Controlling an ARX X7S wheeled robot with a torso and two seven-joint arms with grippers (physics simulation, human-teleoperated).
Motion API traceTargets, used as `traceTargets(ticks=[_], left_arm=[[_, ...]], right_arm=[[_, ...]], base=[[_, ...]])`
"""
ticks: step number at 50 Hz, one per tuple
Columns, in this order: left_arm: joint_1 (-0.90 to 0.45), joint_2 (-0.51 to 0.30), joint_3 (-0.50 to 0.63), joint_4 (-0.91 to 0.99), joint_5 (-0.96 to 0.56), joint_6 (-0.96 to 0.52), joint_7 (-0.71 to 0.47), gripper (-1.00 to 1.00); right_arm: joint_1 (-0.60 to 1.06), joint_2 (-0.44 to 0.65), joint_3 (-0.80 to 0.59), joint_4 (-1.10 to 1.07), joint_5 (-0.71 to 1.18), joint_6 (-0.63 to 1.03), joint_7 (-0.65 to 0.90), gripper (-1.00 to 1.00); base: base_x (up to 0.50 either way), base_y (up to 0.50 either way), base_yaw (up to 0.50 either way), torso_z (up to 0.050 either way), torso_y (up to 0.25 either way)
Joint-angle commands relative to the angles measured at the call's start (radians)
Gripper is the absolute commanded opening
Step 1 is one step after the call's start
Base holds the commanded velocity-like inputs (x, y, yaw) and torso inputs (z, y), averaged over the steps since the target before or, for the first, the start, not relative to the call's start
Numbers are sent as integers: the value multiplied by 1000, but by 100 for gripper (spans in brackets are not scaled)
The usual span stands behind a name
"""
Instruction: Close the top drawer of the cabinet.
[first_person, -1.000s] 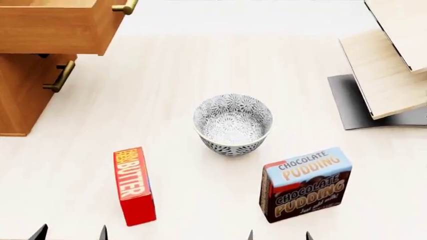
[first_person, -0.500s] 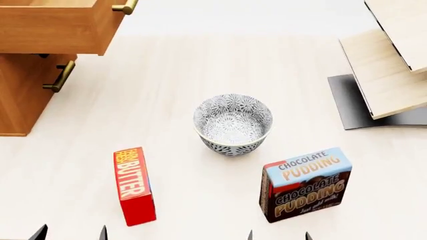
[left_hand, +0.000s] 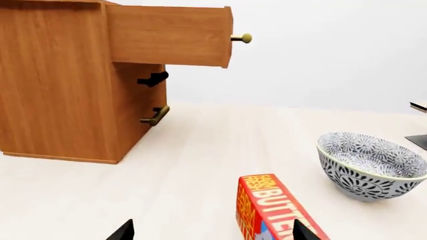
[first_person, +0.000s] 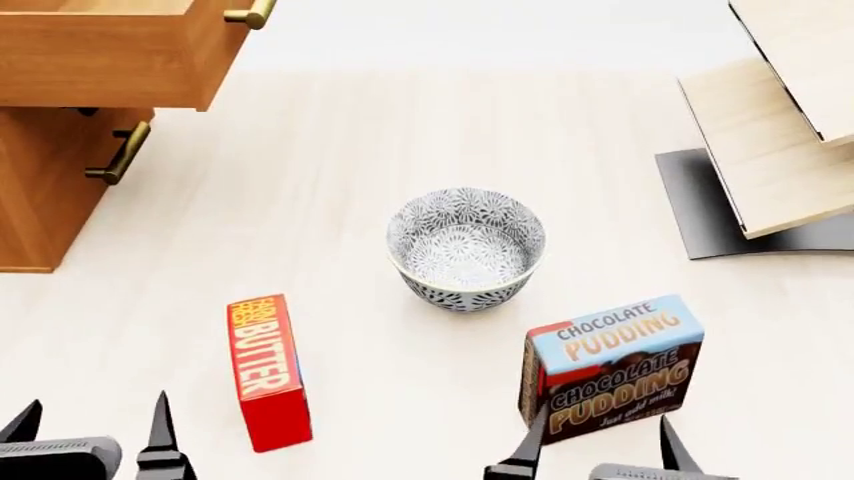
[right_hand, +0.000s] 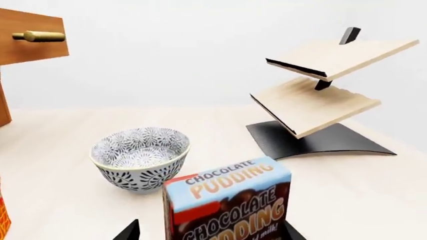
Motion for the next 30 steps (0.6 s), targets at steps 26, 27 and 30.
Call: traceTargets(ticks=[26,27,30], left_arm=[[26,-53,37,221,-2,-105,-73,100],[28,-56,36,231,-4,-109,-74,100],[30,-61,34,253,-9,-116,-81,100]], right_arm=[[13,33,-17,-97,-3,61,66,100],[12,34,-17,-105,-3,64,68,100],[11,37,-19,-117,-4,67,73,100]], base=[[0,0,0,0,0],[0,0,0,0,0],[0,0,0,0,0]])
